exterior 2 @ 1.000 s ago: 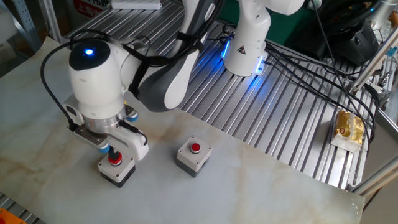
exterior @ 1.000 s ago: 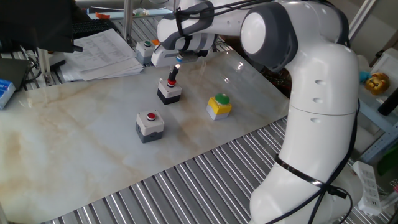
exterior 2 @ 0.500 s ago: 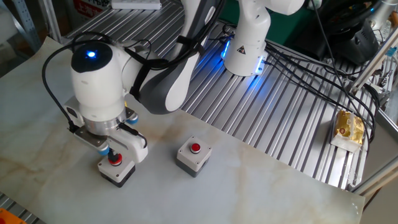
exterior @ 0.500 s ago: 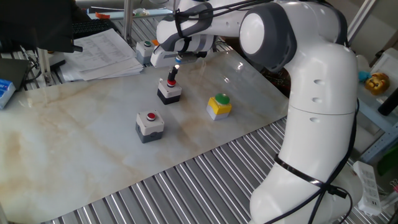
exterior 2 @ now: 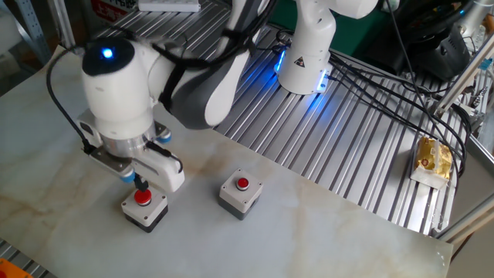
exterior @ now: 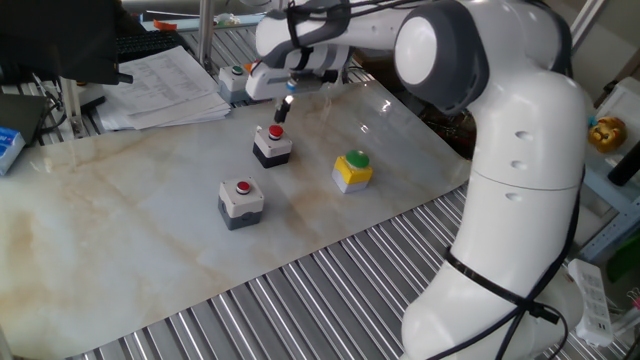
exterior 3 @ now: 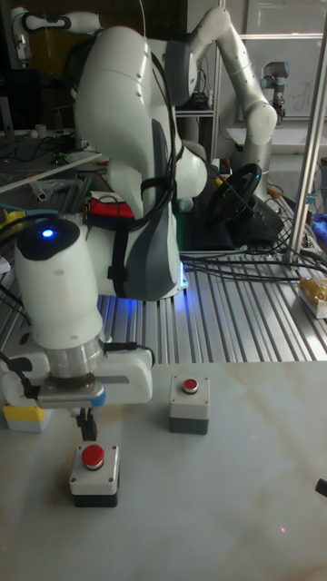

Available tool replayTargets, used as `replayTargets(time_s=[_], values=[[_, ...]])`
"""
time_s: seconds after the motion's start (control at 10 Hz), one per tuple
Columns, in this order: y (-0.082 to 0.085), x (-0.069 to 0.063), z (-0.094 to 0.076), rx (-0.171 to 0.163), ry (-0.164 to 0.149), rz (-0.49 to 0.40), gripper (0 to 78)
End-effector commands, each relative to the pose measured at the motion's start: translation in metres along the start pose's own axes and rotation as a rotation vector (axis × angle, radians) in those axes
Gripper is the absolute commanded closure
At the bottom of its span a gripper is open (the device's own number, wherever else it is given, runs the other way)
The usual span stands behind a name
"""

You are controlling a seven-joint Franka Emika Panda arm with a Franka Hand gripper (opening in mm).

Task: Press three buttons from left to right in sequence

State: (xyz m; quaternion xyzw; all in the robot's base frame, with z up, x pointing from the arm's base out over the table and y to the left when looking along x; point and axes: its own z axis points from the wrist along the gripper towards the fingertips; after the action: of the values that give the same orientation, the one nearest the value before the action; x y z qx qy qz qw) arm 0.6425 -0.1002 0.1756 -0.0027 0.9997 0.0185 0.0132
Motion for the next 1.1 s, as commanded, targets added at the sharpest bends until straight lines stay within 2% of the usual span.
replayTargets(time_s=[0.1,0.5,0.7,0.8,1.1], values=[[0.003,0.001,-0.018,0.0,-0.001,-0.002,77.6],[0.012,0.011,-0.027,-0.001,0.0,-0.001,77.6],[0.028,0.034,-0.016,0.0,-0.021,0.018,77.6],[0.034,0.039,-0.014,0.001,-0.025,0.016,77.6],[0.048,0.039,-0.019,0.006,-0.009,-0.009,77.6]])
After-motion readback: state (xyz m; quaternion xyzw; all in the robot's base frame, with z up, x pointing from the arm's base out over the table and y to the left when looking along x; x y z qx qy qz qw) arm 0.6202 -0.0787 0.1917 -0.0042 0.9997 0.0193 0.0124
